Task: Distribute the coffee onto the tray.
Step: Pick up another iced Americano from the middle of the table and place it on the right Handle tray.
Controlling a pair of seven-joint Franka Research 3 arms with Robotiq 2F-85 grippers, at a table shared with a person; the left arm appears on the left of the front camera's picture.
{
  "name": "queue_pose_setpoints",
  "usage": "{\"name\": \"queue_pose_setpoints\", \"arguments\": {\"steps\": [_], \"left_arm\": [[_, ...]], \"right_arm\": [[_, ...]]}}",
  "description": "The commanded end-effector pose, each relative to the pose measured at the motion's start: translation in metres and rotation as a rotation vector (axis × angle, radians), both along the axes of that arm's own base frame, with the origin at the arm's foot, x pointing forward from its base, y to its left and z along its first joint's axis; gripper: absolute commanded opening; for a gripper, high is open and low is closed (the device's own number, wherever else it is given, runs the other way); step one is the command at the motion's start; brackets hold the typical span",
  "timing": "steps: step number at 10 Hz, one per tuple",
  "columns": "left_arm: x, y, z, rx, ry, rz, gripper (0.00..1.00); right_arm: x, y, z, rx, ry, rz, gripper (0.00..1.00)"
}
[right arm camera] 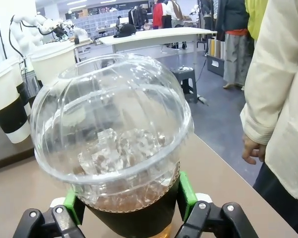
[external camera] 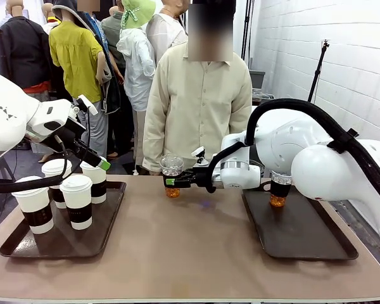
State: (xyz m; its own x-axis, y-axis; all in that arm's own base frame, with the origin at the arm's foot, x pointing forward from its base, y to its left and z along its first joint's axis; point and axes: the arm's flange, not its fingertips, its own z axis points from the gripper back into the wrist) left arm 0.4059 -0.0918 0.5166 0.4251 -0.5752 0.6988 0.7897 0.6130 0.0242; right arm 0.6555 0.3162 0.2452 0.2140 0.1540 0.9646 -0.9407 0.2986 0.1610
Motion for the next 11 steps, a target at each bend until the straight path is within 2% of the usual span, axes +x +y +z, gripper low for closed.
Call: {"name": "queue_pose_setpoints", "arguments": {"steps": [1, 4, 5, 8, 11], "left_arm": [[0.001, 0.002, -0.002, -0.013, 0.002, -0.010, 1.00], [0.001, 0.002, -0.002, -0.013, 0.002, -0.010, 1.00], [0.001, 0.002, -0.002, -0.013, 0.002, -0.010, 1.00], [0.001, 0.002, -0.002, -0.013, 0.002, -0.010, 1.00], [0.001, 0.002, -0.002, -0.013, 0.002, -0.010, 1.00]], "right_arm": [[0.005, 0.007, -0.001, 0.020, -0.007, 0.014, 0.87], [0.004, 0.007, 0.000, 0.055, 0.008, 0.055, 0.87], [0.004, 0.007, 0.001, 0.053, 0.001, 0.051, 0.67], [0.000, 0.004, 0.005, 0.059, -0.020, 0.046, 0.67], [-0.028, -0.009, 0.033, 0.090, -0.050, 0.063, 0.67]]}}
